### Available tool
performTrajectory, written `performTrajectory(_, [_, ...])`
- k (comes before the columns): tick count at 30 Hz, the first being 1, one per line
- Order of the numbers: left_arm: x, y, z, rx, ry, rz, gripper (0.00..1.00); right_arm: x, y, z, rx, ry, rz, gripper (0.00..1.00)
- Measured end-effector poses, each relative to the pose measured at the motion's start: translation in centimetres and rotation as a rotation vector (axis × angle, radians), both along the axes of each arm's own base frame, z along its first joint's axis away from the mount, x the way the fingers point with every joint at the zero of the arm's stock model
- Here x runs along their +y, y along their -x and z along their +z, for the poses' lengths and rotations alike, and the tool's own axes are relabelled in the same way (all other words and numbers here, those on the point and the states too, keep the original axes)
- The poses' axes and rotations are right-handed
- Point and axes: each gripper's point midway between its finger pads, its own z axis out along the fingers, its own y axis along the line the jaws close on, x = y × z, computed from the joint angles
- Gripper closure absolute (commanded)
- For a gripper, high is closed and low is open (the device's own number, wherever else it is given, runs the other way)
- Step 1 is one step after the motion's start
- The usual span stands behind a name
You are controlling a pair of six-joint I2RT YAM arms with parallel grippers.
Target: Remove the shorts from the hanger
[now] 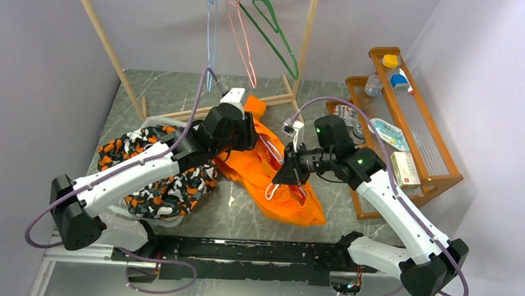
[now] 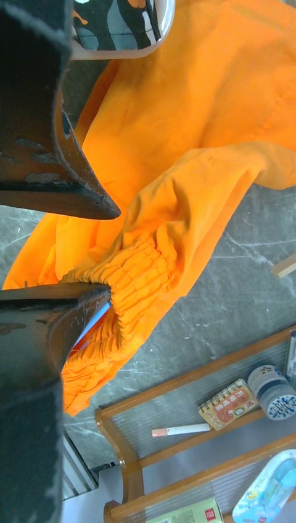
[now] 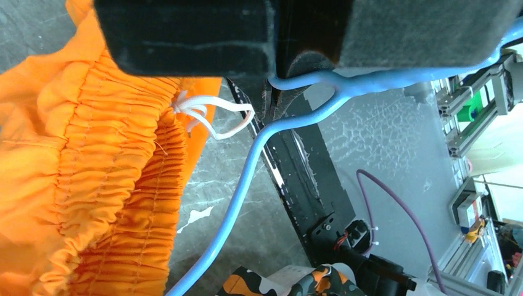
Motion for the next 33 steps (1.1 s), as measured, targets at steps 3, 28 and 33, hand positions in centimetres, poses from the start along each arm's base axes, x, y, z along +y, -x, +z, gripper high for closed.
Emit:
performTrajectory(3, [-0.4, -0.3, -0.7, 0.012, -0.025, -0.012, 0.73, -0.1, 0.1, 0.0, 0.006, 0.001, 0.000, 1.00])
performTrajectory(28, [5.7, -3.9, -3.0, 0.255, 0.061, 0.098, 0.93, -1.0, 2.3, 0.9, -0.109, -0.107, 0.035, 1.00])
performTrajectory(33, [6.3, -3.8, -1.8, 0.221, 0.078, 0.086, 0.93, -0.8, 2.1, -0.5, -0.049, -0.075, 0.037, 1.00])
